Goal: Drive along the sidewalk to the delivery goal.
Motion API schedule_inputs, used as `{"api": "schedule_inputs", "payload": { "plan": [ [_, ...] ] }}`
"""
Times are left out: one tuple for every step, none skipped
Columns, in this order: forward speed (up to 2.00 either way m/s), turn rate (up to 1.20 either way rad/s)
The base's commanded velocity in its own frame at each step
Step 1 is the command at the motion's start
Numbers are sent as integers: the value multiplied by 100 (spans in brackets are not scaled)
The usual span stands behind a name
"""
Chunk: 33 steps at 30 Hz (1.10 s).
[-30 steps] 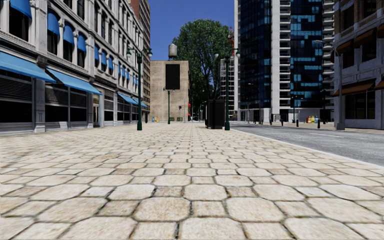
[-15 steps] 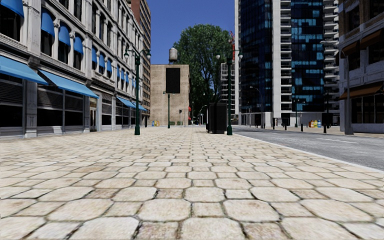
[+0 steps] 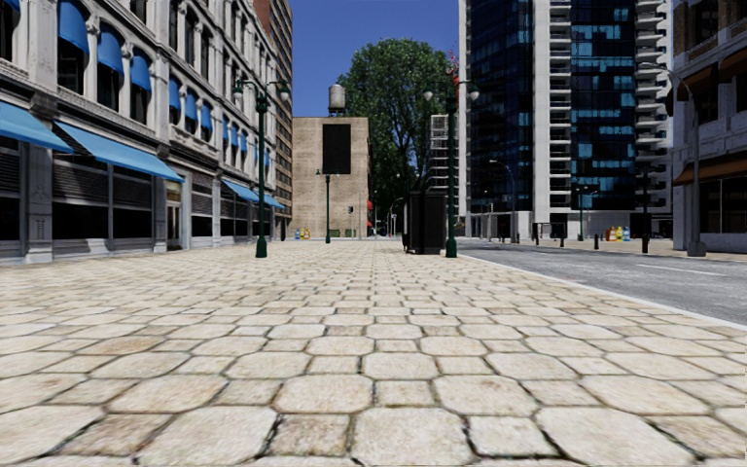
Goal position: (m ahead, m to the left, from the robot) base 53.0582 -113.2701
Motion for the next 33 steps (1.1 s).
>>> {"api": "schedule_inputs", "payload": {
  "plan": [
    [140, 0],
    [200, 0],
    [200, 0],
    [200, 0],
    [200, 0],
    [200, 0],
    [200, 0],
    [200, 0],
    [200, 0],
    [200, 0],
    [200, 0],
    [200, 0],
    [200, 0],
    [200, 0],
    [200, 0],
    [200, 0],
    [200, 0],
    [200, 0],
    [200, 0],
    [200, 0],
    [200, 0],
    [200, 0],
    [200, 0],
    [200, 0],
    [200, 0],
    [200, 0],
    [200, 0],
    [200, 0],
    [200, 0],
    [200, 0],
    [200, 0],
    [200, 0],
    [200, 0]
  ]
}}
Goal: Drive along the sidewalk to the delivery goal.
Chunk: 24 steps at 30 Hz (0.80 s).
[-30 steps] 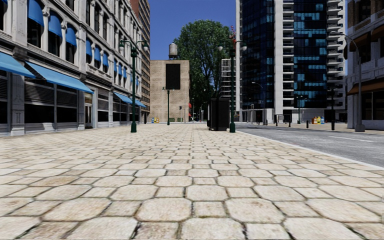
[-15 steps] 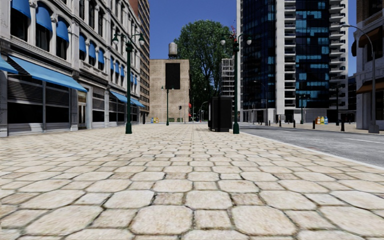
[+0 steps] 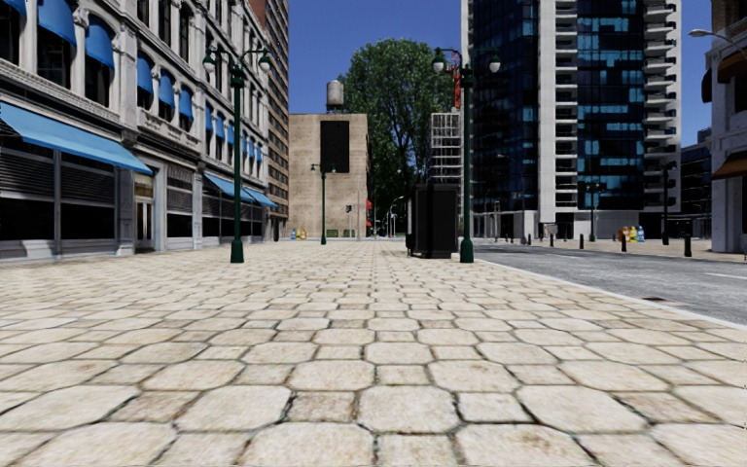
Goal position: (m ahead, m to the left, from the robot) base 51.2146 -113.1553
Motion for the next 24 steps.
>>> {"api": "schedule_inputs", "payload": {
  "plan": [
    [200, 0],
    [200, 0],
    [200, 0],
    [200, 0],
    [200, 0],
    [200, 0],
    [200, 0],
    [200, 0],
    [200, 0],
    [200, 0],
    [200, 0],
    [200, 0],
    [200, 0],
    [200, 0],
    [200, 0],
    [200, 0],
    [200, 0],
    [200, 0],
    [200, 0],
    [200, 0],
    [200, 0],
    [200, 0],
    [200, 0],
    [200, 0]
  ]
}}
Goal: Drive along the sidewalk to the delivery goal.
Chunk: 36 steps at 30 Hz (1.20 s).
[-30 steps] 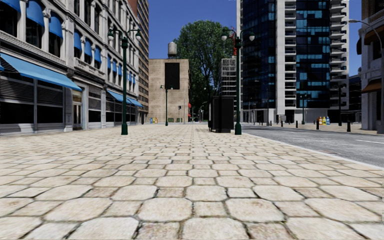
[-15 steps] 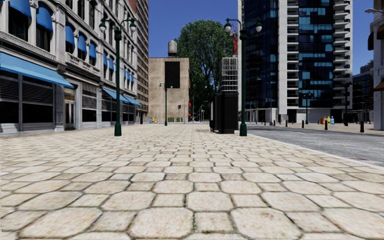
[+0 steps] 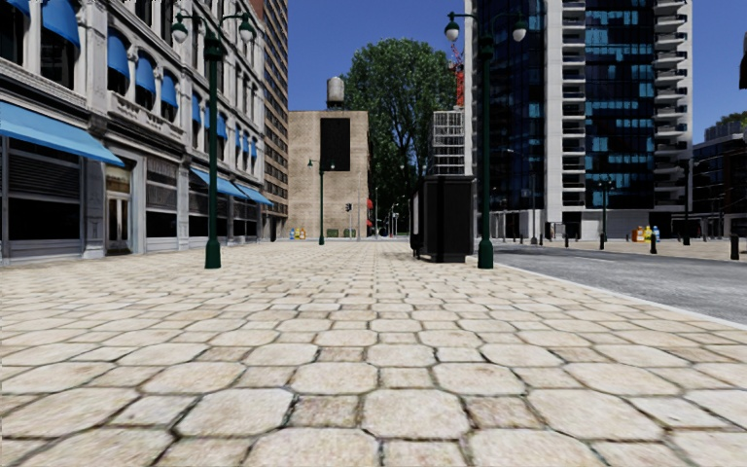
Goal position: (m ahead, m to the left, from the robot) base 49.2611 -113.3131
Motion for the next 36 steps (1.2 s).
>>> {"api": "schedule_inputs", "payload": {
  "plan": [
    [200, 0],
    [200, 0],
    [200, 0],
    [200, 0],
    [200, 0],
    [200, 0],
    [200, 0],
    [200, 0],
    [200, 0],
    [200, 0],
    [200, 0],
    [200, 0],
    [200, 0],
    [200, 0],
    [200, 0],
    [200, 0],
    [200, 0],
    [200, 0],
    [200, 0],
    [200, 0],
    [200, 0],
    [200, 0],
    [200, 0],
    [200, 0],
    [200, 0],
    [200, 0],
    [200, 0],
    [200, 0],
    [200, 0],
    [200, 0],
    [200, 0],
    [200, 0],
    [200, 0],
    [200, 0],
    [200, 0],
    [200, 0]
  ]
}}
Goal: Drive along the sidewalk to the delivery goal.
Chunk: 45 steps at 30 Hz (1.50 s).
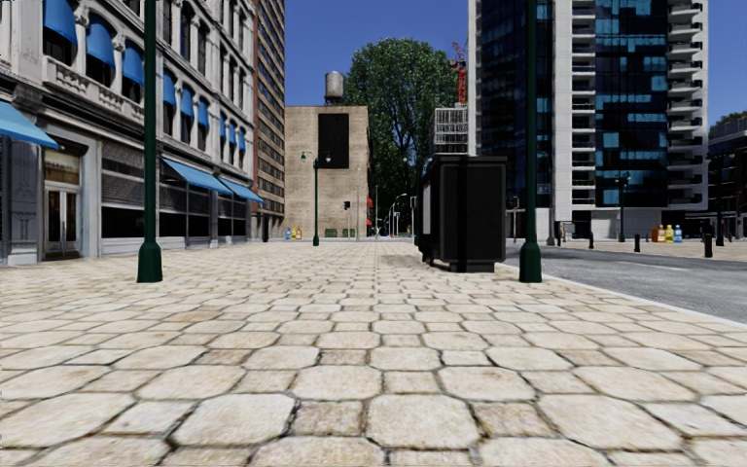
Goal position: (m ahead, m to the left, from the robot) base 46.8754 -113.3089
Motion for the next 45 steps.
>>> {"api": "schedule_inputs", "payload": {
  "plan": [
    [200, 0],
    [200, 0],
    [200, 0],
    [200, 0],
    [200, 0],
    [200, 0],
    [200, 0],
    [200, 0],
    [200, 0],
    [200, 0],
    [200, 0],
    [200, 0],
    [200, 0],
    [200, 0],
    [200, 0],
    [200, 0],
    [200, 0],
    [200, 0],
    [200, 0],
    [200, 0],
    [200, 0],
    [200, 0],
    [200, 0],
    [200, 0],
    [200, 0],
    [200, 0],
    [200, 0],
    [200, 0],
    [200, 0],
    [200, 0],
    [200, 0],
    [200, 0],
    [200, 0],
    [200, 0],
    [200, 0],
    [200, 0],
    [200, 0],
    [200, 0],
    [200, 0],
    [200, 0],
    [200, 0],
    [200, 0],
    [200, 0],
    [200, 0],
    [200, 0]
  ]
}}
